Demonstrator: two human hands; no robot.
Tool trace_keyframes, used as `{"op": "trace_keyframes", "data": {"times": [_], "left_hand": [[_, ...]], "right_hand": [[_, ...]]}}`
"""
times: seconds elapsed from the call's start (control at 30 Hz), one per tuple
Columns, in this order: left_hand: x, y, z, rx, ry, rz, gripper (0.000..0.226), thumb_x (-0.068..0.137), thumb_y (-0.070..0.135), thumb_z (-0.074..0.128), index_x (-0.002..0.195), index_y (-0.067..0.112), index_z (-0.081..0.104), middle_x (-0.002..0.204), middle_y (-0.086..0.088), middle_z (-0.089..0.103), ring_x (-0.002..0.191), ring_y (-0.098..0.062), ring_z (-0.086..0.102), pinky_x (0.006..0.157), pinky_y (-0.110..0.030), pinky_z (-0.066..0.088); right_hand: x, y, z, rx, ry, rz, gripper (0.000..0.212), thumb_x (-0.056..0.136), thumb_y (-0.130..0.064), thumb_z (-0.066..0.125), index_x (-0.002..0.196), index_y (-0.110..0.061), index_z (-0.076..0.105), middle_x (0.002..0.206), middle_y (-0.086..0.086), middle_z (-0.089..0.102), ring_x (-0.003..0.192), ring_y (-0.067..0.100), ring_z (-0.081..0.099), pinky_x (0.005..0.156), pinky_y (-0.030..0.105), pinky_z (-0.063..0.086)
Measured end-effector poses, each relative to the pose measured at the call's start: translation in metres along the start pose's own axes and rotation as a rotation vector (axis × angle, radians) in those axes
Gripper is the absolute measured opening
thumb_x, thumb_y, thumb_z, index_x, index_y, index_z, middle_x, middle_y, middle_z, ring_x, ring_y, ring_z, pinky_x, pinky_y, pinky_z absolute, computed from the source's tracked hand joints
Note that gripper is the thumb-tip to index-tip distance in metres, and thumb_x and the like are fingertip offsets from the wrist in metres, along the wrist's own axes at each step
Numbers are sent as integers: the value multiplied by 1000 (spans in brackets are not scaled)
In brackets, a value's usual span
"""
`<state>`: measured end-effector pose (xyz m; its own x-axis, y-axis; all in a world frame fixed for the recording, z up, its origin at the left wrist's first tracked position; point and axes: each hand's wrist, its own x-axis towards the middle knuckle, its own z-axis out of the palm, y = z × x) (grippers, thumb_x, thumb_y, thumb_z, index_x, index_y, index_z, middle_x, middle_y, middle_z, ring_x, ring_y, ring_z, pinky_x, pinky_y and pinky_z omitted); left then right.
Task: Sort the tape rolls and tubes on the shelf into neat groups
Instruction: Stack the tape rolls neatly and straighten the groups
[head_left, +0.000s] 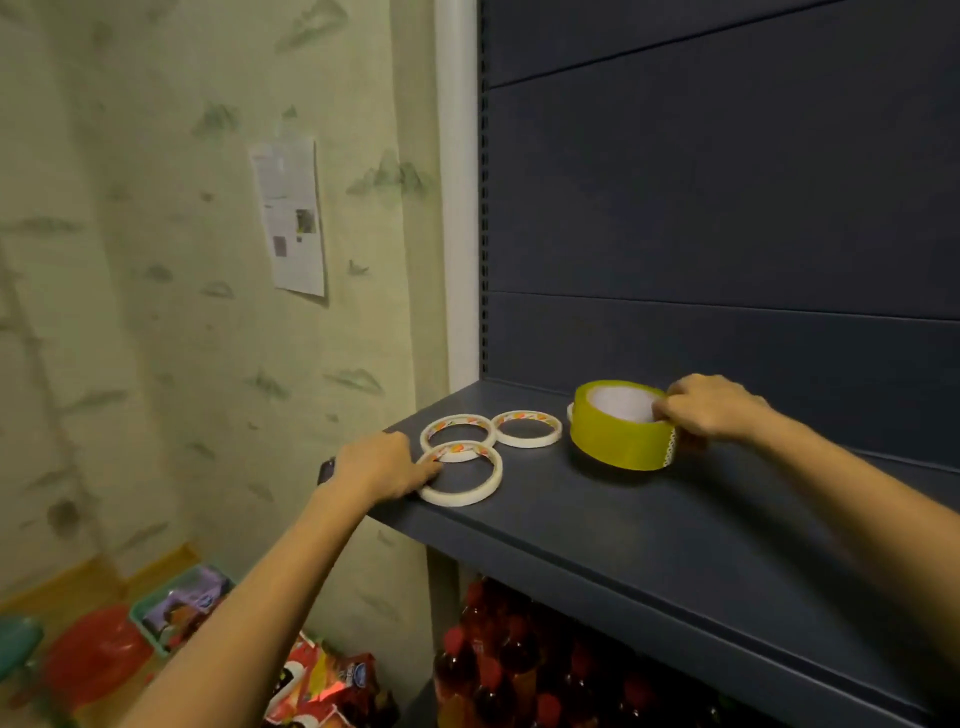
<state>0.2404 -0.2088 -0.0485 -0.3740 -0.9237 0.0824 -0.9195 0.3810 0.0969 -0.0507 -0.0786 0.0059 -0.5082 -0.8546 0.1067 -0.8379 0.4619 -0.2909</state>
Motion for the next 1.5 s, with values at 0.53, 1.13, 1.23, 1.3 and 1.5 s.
{"op": "trace_keyframes", "data": {"times": [0.53, 1.13, 1.23, 1.3, 1.5], "left_hand": [[28, 62, -20, -130, 23, 566, 37, 92, 41, 43, 71, 15, 58, 83, -5, 59, 81, -27, 56, 69, -32, 41], [-151, 322, -5, -285, -42, 1237, 44, 94, 38, 42, 55, 18, 42, 61, 0, 47, 65, -24, 48, 62, -30, 36], [-197, 364, -3, -308, -46, 1302, 43, 94, 38, 41, 55, 19, 41, 59, 1, 46, 56, -18, 44, 54, -28, 32], [-230, 392, -3, -314, -54, 1337, 42, 94, 37, 42, 55, 20, 41, 58, 1, 46, 54, -16, 42, 51, -27, 30], [-313, 467, -3, -342, -44, 1378, 47, 95, 35, 41, 52, 18, 39, 55, -1, 43, 52, -19, 41, 50, -26, 29]], "right_hand": [[-108, 34, -3, 2, 225, 420, 25, 87, -36, 50, 94, -16, 65, 88, 7, 60, 87, 29, 57, 72, 32, 41], [-388, 155, -65, -74, 557, 1040, 31, 84, -36, 55, 74, -7, 60, 82, 15, 66, 76, 30, 58, 58, 30, 35], [-434, 182, -78, -103, 561, 1109, 33, 82, -37, 54, 74, -5, 56, 85, 22, 62, 82, 32, 61, 64, 36, 42], [-464, 202, -89, -104, 581, 1155, 35, 82, -38, 54, 75, -5, 57, 85, 21, 62, 79, 32, 60, 64, 34, 39], [-541, 268, -120, -129, 618, 1211, 38, 82, -39, 55, 93, -6, 68, 89, 14, 67, 81, 31, 61, 73, 38, 49]]}}
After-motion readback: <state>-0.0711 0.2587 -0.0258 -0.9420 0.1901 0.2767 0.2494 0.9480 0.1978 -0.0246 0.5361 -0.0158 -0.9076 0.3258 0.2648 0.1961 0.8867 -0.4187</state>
